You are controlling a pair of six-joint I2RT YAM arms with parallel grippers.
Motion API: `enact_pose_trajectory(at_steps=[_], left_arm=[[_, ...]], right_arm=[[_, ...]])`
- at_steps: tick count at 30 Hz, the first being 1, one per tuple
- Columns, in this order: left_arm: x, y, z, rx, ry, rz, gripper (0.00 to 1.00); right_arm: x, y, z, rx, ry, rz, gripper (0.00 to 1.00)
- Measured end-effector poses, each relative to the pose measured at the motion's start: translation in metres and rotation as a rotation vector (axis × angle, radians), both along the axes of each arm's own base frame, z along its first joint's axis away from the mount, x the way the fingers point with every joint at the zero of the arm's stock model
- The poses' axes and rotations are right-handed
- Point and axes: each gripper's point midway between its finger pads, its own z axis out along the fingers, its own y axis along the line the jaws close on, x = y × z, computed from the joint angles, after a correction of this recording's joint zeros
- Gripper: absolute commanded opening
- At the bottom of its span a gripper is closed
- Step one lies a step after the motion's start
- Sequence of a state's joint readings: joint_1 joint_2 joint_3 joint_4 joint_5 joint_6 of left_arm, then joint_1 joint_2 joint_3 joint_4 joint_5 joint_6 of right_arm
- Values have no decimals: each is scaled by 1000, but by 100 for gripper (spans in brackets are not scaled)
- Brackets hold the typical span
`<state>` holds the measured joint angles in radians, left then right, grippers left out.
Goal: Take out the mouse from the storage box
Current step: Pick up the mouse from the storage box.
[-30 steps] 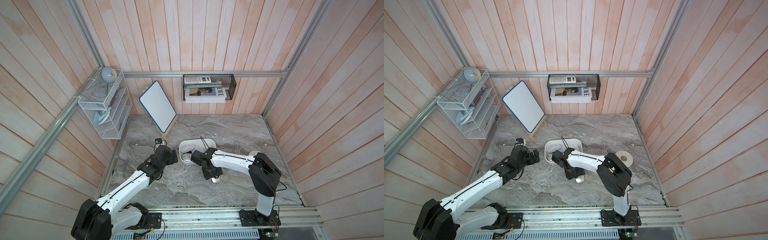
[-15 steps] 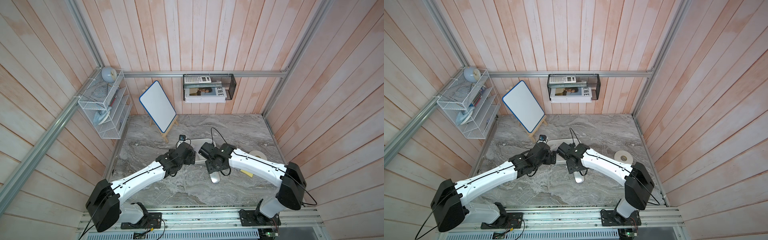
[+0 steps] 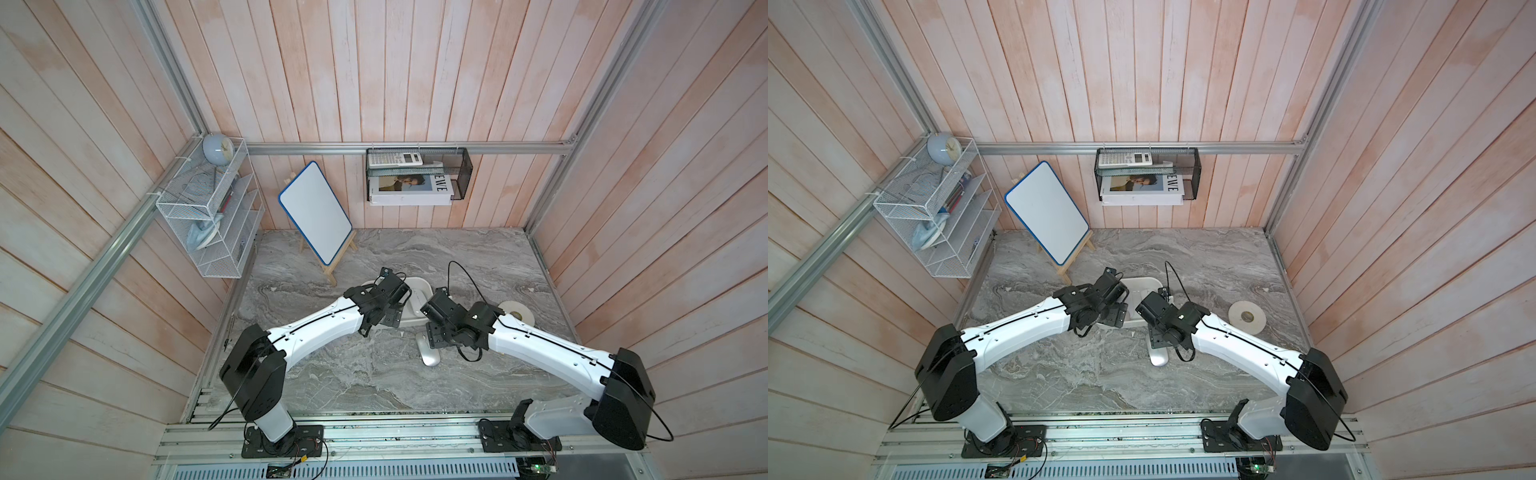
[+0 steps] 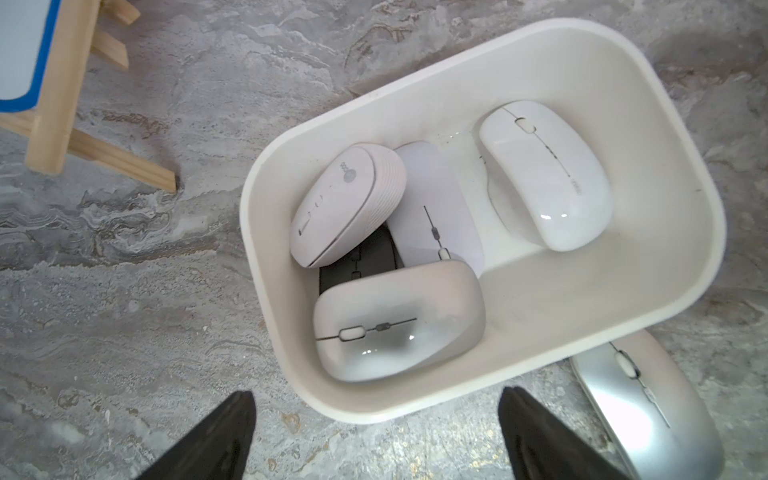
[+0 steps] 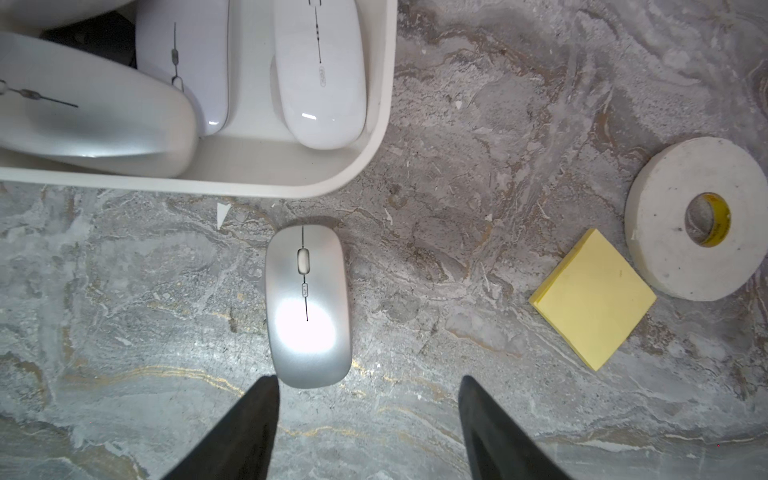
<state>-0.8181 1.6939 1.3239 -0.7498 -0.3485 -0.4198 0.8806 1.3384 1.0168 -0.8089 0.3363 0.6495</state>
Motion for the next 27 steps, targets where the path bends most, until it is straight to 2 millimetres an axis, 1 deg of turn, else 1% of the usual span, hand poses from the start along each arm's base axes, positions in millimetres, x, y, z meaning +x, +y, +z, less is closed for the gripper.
enact_pose_trajectory(at_steps=[3, 6, 11, 15, 21, 27], left_arm=[[7, -6, -7, 37, 26, -7, 96], [13, -8, -14, 82, 47, -10, 96], [31, -7, -23, 166, 50, 2, 94], [48, -2, -31, 242, 46, 18, 93], [66, 2, -42, 324, 40, 31, 88], [77, 1, -51, 366, 44, 33, 83]], right_arm=[[0, -1, -2, 32, -27, -3, 73], [1, -1, -3, 52, -44, -4, 75], [4, 2, -1, 87, -78, -3, 76], [5, 3, -1, 111, -99, -4, 76], [5, 2, -7, 116, -101, -5, 76], [8, 1, -9, 126, -110, -15, 76]])
